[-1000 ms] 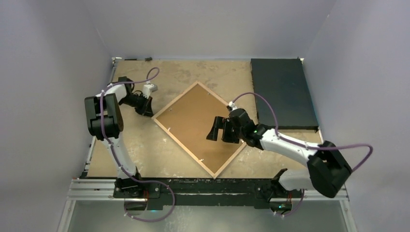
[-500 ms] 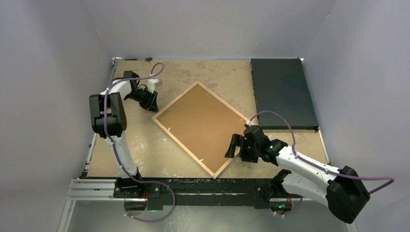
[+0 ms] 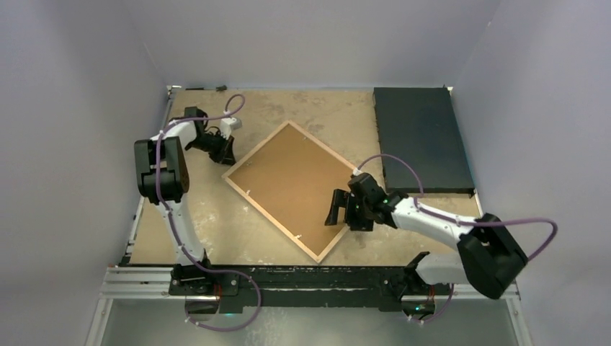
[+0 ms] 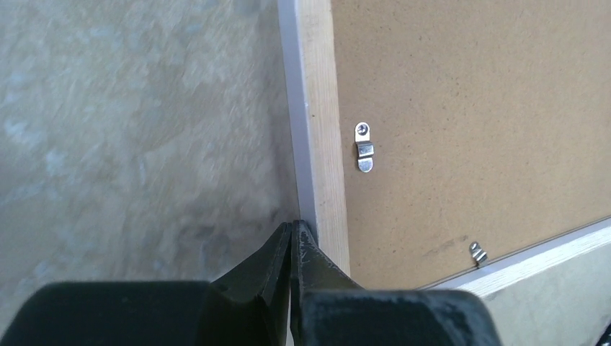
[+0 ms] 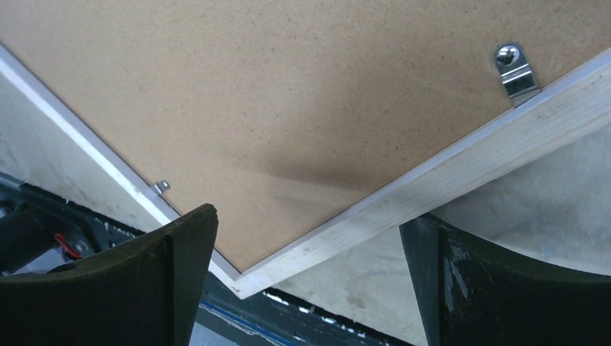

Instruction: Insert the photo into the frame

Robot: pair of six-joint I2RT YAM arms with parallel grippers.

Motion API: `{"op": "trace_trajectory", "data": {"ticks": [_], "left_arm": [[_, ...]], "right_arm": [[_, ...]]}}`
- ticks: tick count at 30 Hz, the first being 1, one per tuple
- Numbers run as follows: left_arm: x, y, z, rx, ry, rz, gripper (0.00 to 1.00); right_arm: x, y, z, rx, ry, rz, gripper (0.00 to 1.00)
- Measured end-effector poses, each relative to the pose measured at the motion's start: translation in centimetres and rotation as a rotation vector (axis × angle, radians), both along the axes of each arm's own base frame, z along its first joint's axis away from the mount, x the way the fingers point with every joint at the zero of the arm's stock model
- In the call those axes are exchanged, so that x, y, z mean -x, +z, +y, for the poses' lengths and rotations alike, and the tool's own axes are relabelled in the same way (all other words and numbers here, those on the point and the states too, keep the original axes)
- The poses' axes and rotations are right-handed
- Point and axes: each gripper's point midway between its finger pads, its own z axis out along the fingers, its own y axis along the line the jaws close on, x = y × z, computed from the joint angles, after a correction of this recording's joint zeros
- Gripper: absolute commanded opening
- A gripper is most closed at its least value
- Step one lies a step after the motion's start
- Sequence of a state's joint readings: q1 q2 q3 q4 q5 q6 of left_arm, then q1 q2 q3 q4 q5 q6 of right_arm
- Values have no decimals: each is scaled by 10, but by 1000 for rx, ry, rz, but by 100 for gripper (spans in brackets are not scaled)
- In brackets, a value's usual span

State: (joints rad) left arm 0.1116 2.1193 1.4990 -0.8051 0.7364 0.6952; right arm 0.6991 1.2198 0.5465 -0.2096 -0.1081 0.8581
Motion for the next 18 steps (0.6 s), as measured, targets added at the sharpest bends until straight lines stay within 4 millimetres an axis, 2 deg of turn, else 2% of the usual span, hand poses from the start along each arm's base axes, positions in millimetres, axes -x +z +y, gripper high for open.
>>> {"op": "trace_trajectory", "data": {"ticks": [5, 10, 14, 16, 18], "left_arm": [[9, 0, 30, -52, -2, -43, 0], [30, -2, 63, -154, -11, -72, 0], [48, -3, 71, -210, -46, -80, 0], [59, -4, 69, -206, -65, -61, 0], [68, -4, 64, -187, -80, -35, 1]], "right_arm": [[-26, -1, 17, 50, 47, 6, 99], [-67, -2, 32, 113, 85, -34, 99], [-114, -4, 27, 187, 72, -100, 99], [-147, -4, 19, 222, 42, -142, 99], [-172, -4, 13, 244, 21, -174, 99]]}}
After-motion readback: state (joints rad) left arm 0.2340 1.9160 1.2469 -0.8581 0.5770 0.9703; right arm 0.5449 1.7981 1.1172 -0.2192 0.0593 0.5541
